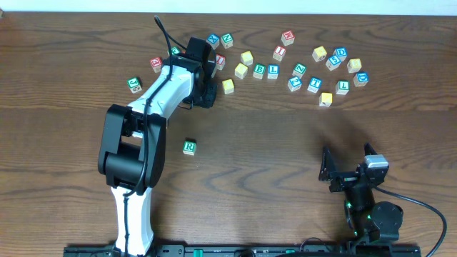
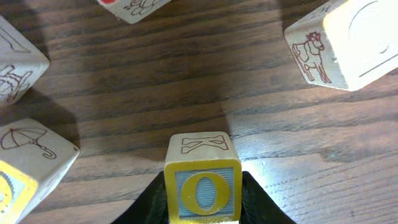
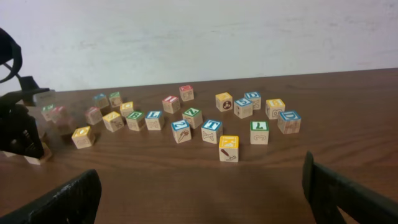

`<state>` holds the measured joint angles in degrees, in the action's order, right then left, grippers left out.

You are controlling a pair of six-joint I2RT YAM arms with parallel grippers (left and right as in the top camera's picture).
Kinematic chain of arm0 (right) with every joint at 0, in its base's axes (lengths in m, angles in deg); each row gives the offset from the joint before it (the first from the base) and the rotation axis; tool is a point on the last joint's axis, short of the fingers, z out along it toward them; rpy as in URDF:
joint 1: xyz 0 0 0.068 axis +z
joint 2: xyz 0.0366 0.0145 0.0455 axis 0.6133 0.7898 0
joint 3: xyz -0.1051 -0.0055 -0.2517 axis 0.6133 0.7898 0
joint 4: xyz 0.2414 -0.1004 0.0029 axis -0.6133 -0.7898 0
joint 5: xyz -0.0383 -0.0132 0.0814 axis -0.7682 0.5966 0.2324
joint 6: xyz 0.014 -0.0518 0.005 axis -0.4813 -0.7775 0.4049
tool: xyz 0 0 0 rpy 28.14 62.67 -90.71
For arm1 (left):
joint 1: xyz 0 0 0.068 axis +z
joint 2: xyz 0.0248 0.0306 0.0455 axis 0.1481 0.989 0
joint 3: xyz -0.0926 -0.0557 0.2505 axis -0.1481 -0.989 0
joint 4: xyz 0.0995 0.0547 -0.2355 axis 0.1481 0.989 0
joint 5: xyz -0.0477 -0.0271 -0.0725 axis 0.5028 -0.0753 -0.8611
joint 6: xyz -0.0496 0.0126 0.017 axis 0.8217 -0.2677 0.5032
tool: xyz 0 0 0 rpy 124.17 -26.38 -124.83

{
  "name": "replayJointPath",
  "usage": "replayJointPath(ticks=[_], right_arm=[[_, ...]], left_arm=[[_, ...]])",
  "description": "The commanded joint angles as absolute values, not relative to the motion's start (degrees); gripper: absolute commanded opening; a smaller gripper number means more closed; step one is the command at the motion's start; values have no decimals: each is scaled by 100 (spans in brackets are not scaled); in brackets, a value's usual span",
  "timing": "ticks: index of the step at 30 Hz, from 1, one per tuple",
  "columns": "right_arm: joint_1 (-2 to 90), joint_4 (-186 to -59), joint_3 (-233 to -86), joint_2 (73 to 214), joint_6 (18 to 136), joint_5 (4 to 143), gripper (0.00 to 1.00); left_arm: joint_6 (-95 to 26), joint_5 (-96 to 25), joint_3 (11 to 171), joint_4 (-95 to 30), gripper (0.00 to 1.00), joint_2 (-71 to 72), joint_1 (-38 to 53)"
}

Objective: Spell out ROBOT
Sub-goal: 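Close the left gripper on the yellow O block, then lift the O block and carry it beside the green R block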

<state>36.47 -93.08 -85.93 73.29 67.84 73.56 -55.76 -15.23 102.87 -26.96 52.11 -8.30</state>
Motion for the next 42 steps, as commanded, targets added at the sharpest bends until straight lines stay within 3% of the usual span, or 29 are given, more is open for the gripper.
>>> replayJointPath(ticks=[1, 24, 31, 42], right_arm=[[3609, -9323, -8584, 7307, 6725, 7391, 99], [3609, -9323, -8584, 7307, 6727, 7391, 99], [3609, -9323, -8584, 7307, 6727, 7391, 99], [3609, -9323, -8584, 7307, 6725, 7391, 99]], left_arm=[[-5593, -1525, 10416, -2692, 25, 5310, -832], [-5722, -1481, 11070, -2169, 24, 5299, -832], [-5720, -1481, 11369, -1912, 10, 5059, -828], [-5718, -1455, 11369, -1868, 7, 4018, -832]])
